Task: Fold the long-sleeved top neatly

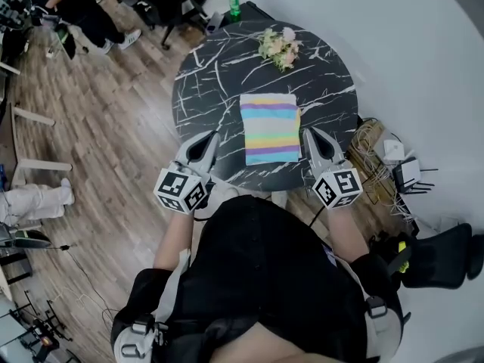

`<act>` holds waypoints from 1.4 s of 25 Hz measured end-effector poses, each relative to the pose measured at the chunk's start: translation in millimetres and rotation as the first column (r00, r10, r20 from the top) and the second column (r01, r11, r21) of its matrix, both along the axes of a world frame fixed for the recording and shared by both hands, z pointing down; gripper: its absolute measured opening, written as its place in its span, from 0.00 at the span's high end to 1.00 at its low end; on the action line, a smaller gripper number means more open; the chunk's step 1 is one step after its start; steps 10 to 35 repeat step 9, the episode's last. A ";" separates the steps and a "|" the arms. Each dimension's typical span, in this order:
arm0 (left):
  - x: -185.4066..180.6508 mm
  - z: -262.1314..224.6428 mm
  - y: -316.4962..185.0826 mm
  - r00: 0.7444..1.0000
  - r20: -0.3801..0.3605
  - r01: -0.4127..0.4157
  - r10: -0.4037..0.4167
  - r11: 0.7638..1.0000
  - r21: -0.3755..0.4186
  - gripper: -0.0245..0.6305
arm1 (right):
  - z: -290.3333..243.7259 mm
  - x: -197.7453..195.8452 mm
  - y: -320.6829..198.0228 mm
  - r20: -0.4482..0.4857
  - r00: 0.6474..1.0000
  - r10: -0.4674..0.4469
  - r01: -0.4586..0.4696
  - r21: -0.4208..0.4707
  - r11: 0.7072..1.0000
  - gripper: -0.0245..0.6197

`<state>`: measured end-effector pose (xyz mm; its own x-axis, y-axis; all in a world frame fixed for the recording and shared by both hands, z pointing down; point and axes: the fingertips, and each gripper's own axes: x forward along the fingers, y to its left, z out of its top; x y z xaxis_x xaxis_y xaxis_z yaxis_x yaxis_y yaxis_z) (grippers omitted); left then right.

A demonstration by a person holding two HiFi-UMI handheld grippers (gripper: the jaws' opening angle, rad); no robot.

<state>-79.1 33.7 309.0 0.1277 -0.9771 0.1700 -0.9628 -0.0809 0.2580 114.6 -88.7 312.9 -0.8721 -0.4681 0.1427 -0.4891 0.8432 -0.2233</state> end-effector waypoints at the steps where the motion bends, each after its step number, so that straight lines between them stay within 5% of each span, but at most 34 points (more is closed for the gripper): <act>1: -0.9 0.7 -0.9 1.000 0.000 0.000 0.000 1.000 -0.001 0.95 | -0.1 0.7 -2.6 -0.001 1.000 0.004 -0.004 0.004 1.000 0.95; 35: -15.0 9.1 -4.5 1.000 0.014 0.019 -0.019 1.000 -0.021 0.95 | -5.0 -3.4 -16.5 -0.005 1.000 0.007 -0.007 0.037 0.999 0.95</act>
